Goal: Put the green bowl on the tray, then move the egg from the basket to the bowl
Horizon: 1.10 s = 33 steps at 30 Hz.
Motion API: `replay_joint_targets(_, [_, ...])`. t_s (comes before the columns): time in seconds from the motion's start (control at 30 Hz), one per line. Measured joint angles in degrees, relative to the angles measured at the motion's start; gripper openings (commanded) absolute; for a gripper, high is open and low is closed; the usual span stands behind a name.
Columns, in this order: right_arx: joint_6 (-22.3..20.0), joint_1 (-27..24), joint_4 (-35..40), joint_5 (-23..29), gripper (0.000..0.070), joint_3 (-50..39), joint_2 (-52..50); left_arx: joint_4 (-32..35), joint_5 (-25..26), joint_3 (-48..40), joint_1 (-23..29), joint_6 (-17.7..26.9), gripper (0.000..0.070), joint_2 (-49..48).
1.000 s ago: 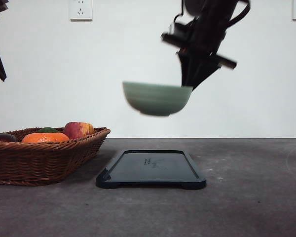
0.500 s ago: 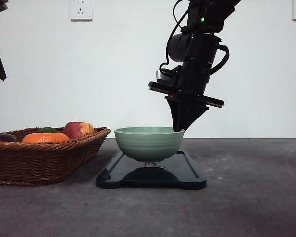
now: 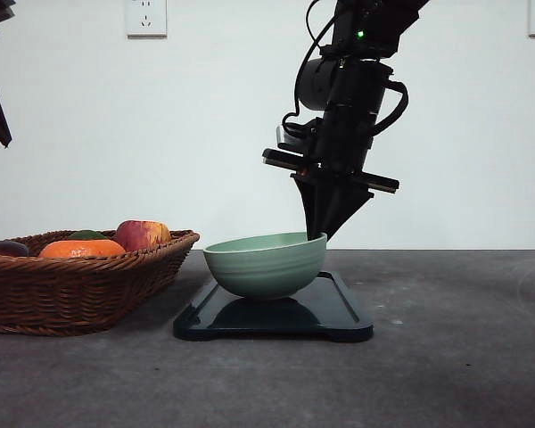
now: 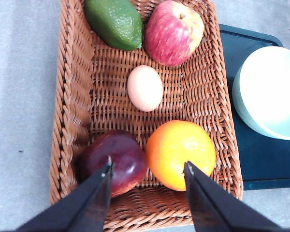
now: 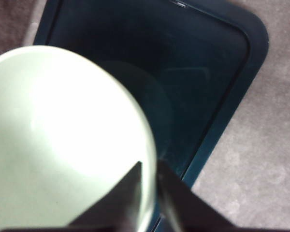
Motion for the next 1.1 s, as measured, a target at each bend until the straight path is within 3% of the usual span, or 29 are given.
replay_joint_targets(0.03, [0.01, 0.01, 0.0, 0.0, 0.0217, 0.0, 0.05, 0.0, 0.01, -0.01, 0.0, 0.0, 0.0288, 0.0])
replay_joint_targets(0.27, [0.1, 0.23, -3.6, 0.09, 0.0223, 1.6, 0.12, 0.0, -0.01, 0.01, 0.0, 0.0, 0.0288, 0.0])
replay_joint_targets(0.47, [-0.06, 0.24, -7.23, 5.26, 0.0219, 2.64, -3.67, 0.0, -0.01, 0.01, 0.0, 0.02, 0.0289, 0.0])
replay_joint_targets(0.63, [-0.07, 0.64, -3.33, 7.1, 0.0213, 0.84, -11.39, 0.0, -0.01, 0.01, 0.0, 0.02, 0.0289, 0.0])
replay_joint_targets(1.1, [-2.36, 0.95, 26.08, 6.89, 0.0209, -40.25, -37.97, 0.02, -0.01, 0.01, 0.0, 0.02, 0.0289, 0.0])
